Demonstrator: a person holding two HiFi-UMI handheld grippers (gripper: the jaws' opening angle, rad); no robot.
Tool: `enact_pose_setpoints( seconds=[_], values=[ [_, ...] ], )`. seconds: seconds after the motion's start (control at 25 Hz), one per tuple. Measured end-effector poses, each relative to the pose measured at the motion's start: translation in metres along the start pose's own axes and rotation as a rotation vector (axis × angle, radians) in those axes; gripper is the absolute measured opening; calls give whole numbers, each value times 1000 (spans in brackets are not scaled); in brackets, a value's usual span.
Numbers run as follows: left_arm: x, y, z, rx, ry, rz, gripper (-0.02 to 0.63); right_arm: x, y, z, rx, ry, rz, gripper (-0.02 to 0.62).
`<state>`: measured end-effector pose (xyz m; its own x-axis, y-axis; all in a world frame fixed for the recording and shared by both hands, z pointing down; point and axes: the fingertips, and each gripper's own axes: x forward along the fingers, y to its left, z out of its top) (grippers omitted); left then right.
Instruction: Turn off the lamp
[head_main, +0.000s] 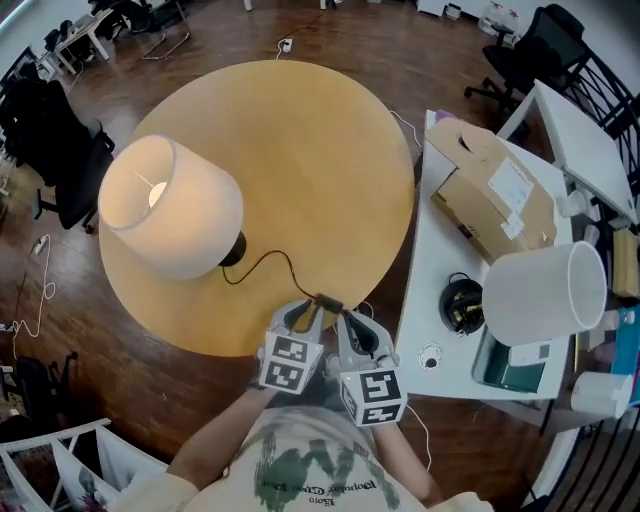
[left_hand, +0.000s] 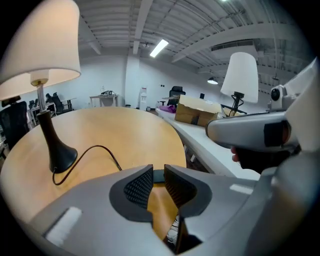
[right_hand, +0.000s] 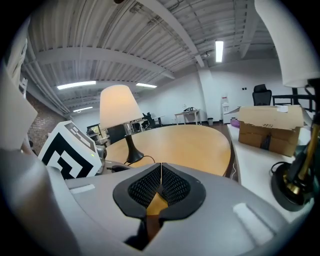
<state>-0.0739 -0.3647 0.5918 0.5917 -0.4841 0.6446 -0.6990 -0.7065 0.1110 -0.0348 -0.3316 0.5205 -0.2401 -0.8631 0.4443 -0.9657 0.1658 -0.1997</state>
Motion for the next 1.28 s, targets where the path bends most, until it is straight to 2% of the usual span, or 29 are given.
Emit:
enact_pose_setpoints(
  seconds=[0.28,0.44,0.88,1.0,1.08,1.28],
  values=[
    [26,-4,-10,58,68,-71,54,-1,-18,-4,52,8,-100,3],
    [35,-6,-13,75,85,-83,60,-2,-25,-12,79,16,-135,3],
    [39,-13,-9,78,90,-108,84,-1,-30,-21,101,26,-146,3],
    [41,-10,-12,59,97,-98,82,-1,-30,-21,99,30,-146,3],
    [43,-10,-12,34,97,-104,20,-1,-31,-21,99,30,-146,3],
    [51,-8,-16,-82,111,-137,11,0,-31,-22,95,35,-139,3]
  ],
)
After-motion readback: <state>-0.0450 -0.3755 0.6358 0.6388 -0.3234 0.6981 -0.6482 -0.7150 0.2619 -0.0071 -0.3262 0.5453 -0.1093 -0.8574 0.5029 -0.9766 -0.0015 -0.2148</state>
